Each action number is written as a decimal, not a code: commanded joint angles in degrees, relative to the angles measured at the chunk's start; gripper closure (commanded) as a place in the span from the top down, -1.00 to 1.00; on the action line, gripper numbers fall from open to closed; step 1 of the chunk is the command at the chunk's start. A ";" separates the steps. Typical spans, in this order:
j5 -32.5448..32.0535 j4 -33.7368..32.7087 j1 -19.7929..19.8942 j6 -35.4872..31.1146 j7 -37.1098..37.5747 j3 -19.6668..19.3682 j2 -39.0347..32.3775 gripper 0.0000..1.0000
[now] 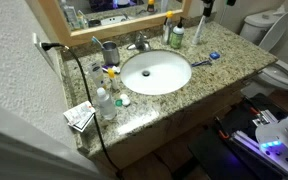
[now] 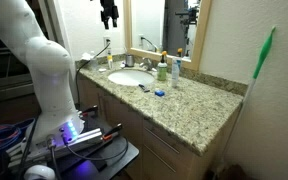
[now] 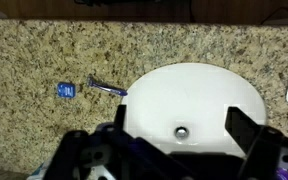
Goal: Open the tap, wet the shaving stick then close tap
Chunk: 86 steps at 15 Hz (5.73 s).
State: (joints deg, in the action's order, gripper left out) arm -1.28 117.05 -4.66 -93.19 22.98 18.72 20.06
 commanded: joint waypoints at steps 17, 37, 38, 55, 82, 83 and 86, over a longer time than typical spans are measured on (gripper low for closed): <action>-3.75 -17.33 -3.46 -13.15 0.50 -7.53 -31.25 1.00; -2.00 -18.26 -6.77 -31.54 1.01 -11.88 -38.30 1.00; -2.68 -18.21 -6.96 -31.92 1.19 -12.13 -38.26 1.00; -1.30 -24.56 -8.15 -34.84 1.74 -14.41 -46.68 1.00; -5.62 -41.44 -14.31 -27.71 0.49 -19.73 -60.29 1.00; -5.52 -42.49 -14.26 -24.63 -0.01 -19.51 -60.30 1.00; -5.72 -40.40 -14.93 -16.62 0.95 -19.92 -53.90 1.00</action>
State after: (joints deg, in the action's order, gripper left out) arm -6.38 69.04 -19.08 -114.94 23.88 -0.89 -43.41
